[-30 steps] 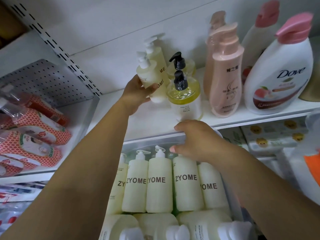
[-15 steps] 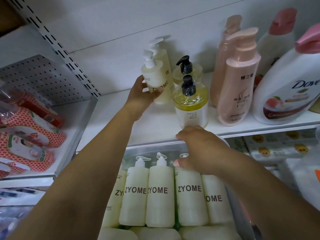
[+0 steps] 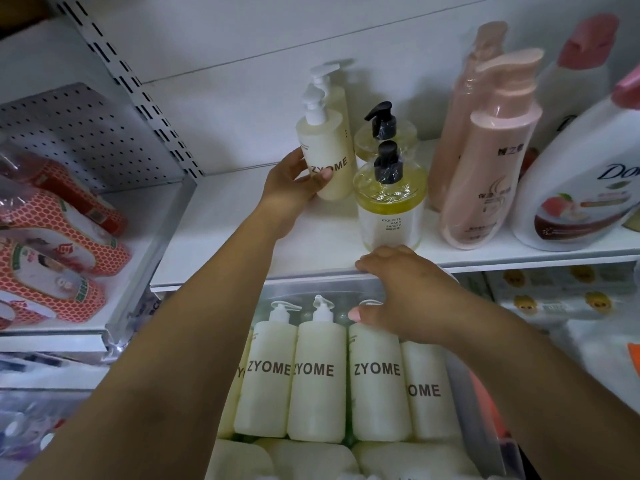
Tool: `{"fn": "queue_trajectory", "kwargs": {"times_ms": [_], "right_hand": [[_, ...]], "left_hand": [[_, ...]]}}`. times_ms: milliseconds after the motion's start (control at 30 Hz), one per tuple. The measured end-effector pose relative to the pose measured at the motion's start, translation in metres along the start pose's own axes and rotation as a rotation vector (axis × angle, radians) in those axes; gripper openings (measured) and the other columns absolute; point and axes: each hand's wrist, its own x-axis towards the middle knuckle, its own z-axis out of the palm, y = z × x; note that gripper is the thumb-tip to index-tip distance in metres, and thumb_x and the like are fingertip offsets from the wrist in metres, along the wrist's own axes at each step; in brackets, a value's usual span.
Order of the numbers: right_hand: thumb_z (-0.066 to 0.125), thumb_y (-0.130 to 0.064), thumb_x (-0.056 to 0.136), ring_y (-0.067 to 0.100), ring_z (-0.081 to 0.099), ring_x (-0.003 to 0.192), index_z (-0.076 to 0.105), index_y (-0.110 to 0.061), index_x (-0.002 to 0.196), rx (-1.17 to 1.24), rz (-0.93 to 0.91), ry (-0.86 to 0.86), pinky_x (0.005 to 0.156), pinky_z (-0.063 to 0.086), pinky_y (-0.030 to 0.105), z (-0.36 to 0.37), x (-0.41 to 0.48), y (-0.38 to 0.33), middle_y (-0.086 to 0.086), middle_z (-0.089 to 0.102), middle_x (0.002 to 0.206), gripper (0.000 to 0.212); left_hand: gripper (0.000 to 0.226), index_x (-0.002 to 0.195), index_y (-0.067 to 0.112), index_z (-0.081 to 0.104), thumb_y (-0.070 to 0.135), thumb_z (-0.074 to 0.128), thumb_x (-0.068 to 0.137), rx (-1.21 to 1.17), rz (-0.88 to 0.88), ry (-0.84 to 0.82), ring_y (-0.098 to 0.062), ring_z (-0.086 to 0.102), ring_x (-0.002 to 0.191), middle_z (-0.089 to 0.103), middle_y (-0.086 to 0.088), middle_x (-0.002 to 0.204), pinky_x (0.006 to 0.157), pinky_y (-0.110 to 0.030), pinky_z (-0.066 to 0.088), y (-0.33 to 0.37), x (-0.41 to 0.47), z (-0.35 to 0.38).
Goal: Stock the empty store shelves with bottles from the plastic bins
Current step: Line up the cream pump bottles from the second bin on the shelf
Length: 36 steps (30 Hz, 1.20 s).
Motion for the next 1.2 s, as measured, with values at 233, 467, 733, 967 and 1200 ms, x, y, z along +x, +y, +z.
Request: {"fn": "queue_trajectory", "kwargs": {"times_ms": [233, 467, 733, 967, 1200], "right_hand": [[0.076, -0.042, 0.086, 0.006, 0.055, 0.115, 0.061, -0.032, 0.131, 0.402, 0.112, 0.189, 0.086, 0.044, 0.017, 0.013, -0.002, 0.006, -0.016, 0.057, 0.130, 0.049], [0.081, -0.030, 0.083, -0.001, 0.065, 0.094, 0.073, -0.024, 0.107, 0.641, 0.075, 0.332, 0.085, 0.053, 0.019, 0.015, -0.013, -0.013, -0.015, 0.069, 0.097, 0.026], [0.079, -0.058, 0.075, 0.023, 0.064, 0.106, 0.061, -0.016, 0.110, 0.389, 0.206, -0.057, 0.095, 0.053, 0.045, 0.039, -0.020, -0.023, 0.003, 0.066, 0.112, 0.058], [0.067, -0.072, 0.077, 0.016, 0.059, 0.092, 0.061, -0.024, 0.096, 0.061, 0.164, -0.216, 0.070, 0.045, 0.027, 0.042, -0.001, -0.033, -0.011, 0.059, 0.093, 0.051], [0.054, -0.079, 0.081, 0.026, 0.037, 0.130, 0.062, -0.029, 0.113, -0.161, 0.149, -0.403, 0.091, 0.032, 0.034, 0.045, 0.008, -0.052, 0.003, 0.057, 0.122, 0.060]], "left_hand": [[0.091, 0.150, 0.012, 0.041, 0.037, 0.085, 0.074, 0.169, -0.137, 0.141, -0.013, 0.060, 0.122, 0.056, -0.002, 0.144, 0.106, -0.038, 0.049, 0.013, -0.045, 0.001], [0.042, 0.123, 0.022, 0.067, 0.040, 0.075, 0.086, 0.418, -0.135, 0.010, -0.002, 0.065, 0.108, 0.069, 0.011, 0.118, 0.085, -0.016, 0.049, 0.041, -0.160, -0.021], [0.040, 0.118, 0.022, 0.068, 0.043, 0.074, 0.085, 0.624, -0.281, -0.089, -0.004, 0.064, 0.110, 0.069, 0.012, 0.115, 0.080, -0.018, 0.049, 0.032, -0.247, -0.037], [0.049, 0.135, 0.022, 0.060, 0.045, 0.064, 0.092, 0.920, -0.222, 0.007, -0.016, 0.053, 0.122, 0.060, 0.003, 0.137, 0.090, -0.020, 0.034, 0.002, -0.265, -0.052], [0.059, 0.141, 0.022, 0.055, 0.047, 0.067, 0.090, 0.992, -0.157, -0.061, -0.018, 0.044, 0.134, 0.054, 0.004, 0.145, 0.109, -0.031, 0.032, -0.019, -0.255, -0.060]]}}
